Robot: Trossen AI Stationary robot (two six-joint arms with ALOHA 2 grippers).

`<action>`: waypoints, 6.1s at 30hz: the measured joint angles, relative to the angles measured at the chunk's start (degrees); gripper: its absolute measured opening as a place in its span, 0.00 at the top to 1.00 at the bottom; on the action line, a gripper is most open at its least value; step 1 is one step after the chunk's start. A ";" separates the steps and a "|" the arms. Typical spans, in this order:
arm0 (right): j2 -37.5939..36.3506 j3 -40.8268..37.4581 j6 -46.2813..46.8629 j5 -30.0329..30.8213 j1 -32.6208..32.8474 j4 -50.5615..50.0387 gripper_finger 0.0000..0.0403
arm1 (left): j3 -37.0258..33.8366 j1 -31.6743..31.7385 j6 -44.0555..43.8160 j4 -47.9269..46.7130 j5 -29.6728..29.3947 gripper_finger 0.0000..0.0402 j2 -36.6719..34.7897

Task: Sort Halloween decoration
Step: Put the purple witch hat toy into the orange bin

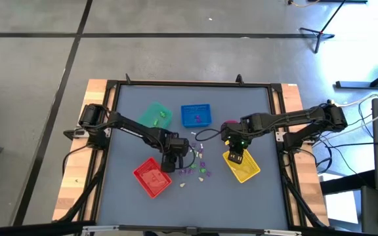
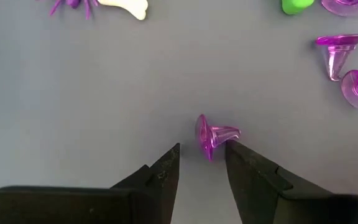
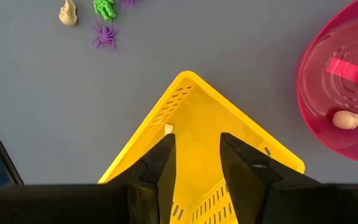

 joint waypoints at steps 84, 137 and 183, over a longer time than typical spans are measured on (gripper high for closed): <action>0.02 0.00 0.00 0.02 -0.02 0.07 0.69 | -0.11 -0.59 0.37 4.58 1.11 0.67 -2.61; 0.02 0.00 0.00 0.00 0.00 0.03 0.69 | -0.37 -0.55 0.29 3.41 1.16 0.95 -1.58; 0.02 0.00 0.00 0.02 0.00 0.04 0.69 | -0.08 -0.31 -7.82 -0.96 2.64 0.70 -3.52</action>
